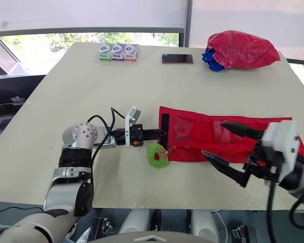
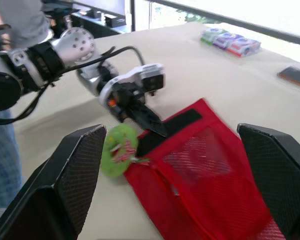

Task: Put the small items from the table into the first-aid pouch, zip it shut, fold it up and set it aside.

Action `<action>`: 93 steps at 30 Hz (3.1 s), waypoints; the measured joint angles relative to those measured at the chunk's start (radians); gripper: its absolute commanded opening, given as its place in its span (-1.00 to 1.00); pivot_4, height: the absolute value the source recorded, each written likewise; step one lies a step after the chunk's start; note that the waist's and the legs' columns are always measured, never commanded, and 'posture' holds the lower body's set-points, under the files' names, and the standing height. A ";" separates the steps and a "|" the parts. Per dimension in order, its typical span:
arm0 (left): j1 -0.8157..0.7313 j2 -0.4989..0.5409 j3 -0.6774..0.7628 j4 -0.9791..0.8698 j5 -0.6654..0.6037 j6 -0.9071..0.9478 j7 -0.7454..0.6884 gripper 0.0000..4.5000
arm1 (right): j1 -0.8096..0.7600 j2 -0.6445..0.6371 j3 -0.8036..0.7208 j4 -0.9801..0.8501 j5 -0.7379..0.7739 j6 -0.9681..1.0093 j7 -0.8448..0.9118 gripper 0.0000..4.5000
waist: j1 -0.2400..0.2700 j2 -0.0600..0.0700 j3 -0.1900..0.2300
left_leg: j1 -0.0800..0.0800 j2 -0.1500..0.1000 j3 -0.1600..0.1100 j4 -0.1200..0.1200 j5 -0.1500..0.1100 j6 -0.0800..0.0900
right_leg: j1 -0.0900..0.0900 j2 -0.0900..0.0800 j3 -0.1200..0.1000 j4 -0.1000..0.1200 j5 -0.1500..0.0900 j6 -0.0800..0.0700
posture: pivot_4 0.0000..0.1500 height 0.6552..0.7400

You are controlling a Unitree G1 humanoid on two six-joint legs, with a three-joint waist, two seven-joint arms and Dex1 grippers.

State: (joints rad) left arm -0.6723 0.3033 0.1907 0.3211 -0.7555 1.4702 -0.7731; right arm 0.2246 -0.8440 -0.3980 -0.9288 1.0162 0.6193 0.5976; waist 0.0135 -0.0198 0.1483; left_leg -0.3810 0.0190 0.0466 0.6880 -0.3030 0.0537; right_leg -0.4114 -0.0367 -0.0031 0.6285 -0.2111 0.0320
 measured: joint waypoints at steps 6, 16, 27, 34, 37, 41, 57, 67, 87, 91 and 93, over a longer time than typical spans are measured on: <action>0.000 -0.014 0.006 0.006 -0.003 -0.013 0.013 -0.98 | -0.209 0.072 0.340 0.105 -0.173 0.027 -0.039 1.00 | 0.000 0.000 0.000 | 0.000 0.000 0.001 0.000 0.002 -0.003 | 0.000 0.001 -0.001 0.000 0.000 0.000 | 1.00 1.00; -0.029 -0.036 0.006 0.053 0.006 -0.046 0.023 -0.98 | -0.487 0.265 0.758 0.409 -0.496 0.038 -0.028 1.00 | -0.001 0.000 0.000 | -0.002 -0.001 0.000 0.001 0.002 -0.003 | -0.001 0.001 -0.003 0.000 0.002 0.004 | 1.00 1.00; -0.022 -0.039 0.006 0.065 0.009 -0.079 0.043 -1.00 | -0.567 0.323 0.890 0.548 -0.742 -0.060 0.031 0.32 | -0.002 0.000 0.000 | -0.001 -0.001 -0.001 0.000 0.002 -0.004 | -0.001 0.001 -0.003 0.000 0.003 0.004 | 1.00 1.00; -0.023 -0.042 0.006 0.085 0.009 -0.088 0.049 -1.00 | -0.540 0.317 0.886 0.531 -0.773 -0.099 0.071 0.15 | -0.001 0.000 0.000 | -0.001 -0.001 -0.001 0.000 0.002 -0.004 | -0.001 0.001 -0.003 0.000 0.003 0.004 | 1.00 1.00; -0.023 -0.043 0.006 0.087 0.009 -0.094 0.049 -1.00 | -0.521 0.327 0.851 0.507 -0.764 -0.121 0.091 0.15 | -0.002 0.000 0.000 | -0.001 -0.001 -0.001 0.000 0.002 -0.004 | -0.001 0.001 -0.003 0.000 0.003 0.004 | 1.00 1.00; -0.023 -0.049 0.006 0.094 0.009 -0.103 0.049 -1.00 | -0.513 0.330 0.833 0.485 -0.743 -0.128 0.134 0.15 | 0.000 0.000 0.000 | -0.001 -0.001 -0.001 0.000 0.002 -0.004 | -0.001 0.001 -0.003 0.000 0.003 0.004 | 1.00 1.00; -0.032 -0.046 0.003 0.116 0.009 -0.111 0.047 -1.00 | -0.539 0.312 0.898 0.513 -0.808 0.024 0.167 0.15 | -0.001 0.000 0.000 | -0.001 -0.001 -0.001 0.000 0.002 -0.004 | -0.001 0.000 -0.003 0.000 0.002 0.003 | 1.00 1.00; -0.036 -0.043 -0.004 0.124 0.012 -0.116 0.039 -1.00 | -0.581 0.352 0.936 0.525 -0.863 0.112 0.138 -0.46 | -0.001 0.000 0.000 | -0.001 -0.001 -0.001 0.000 0.003 -0.004 | -0.001 0.000 -0.004 0.001 0.002 0.003 | 1.00 1.00; -0.023 0.033 -0.084 0.126 0.048 -0.197 -0.066 -1.00 | -0.358 0.499 0.487 0.346 -0.598 0.149 0.017 -0.96 | -0.006 0.000 0.000 | -0.001 -0.001 -0.001 -0.001 0.002 -0.004 | -0.001 -0.001 -0.004 0.000 0.002 0.003 | 1.00 1.00; -0.024 0.071 -0.095 0.151 0.064 -0.239 -0.103 -1.00 | -0.239 0.568 0.330 0.306 -0.482 0.189 -0.069 -0.96 | -0.011 0.000 0.000 | 0.000 0.000 -0.001 -0.001 0.002 -0.005 | -0.001 -0.003 -0.004 0.001 0.000 0.000 | 1.00 1.00; -0.025 0.080 -0.112 0.159 0.070 -0.257 -0.119 -1.00 | -0.200 0.604 0.282 0.303 -0.431 0.193 -0.101 -0.96 | -0.014 0.000 0.000 | 0.001 0.000 -0.001 -0.001 0.002 -0.004 | -0.001 -0.004 -0.004 0.002 0.000 0.000 | 1.00 1.00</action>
State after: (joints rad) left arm -0.6975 0.3829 0.0787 0.4803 -0.6852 1.2132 -0.8919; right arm 0.0250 -0.2398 -0.1164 -0.6261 0.5847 0.8125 0.4969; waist -0.0005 -0.0194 0.1481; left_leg -0.3804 0.0193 0.0451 0.6865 -0.3009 0.0499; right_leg -0.4122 -0.0405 -0.0066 0.6307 -0.2108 0.0317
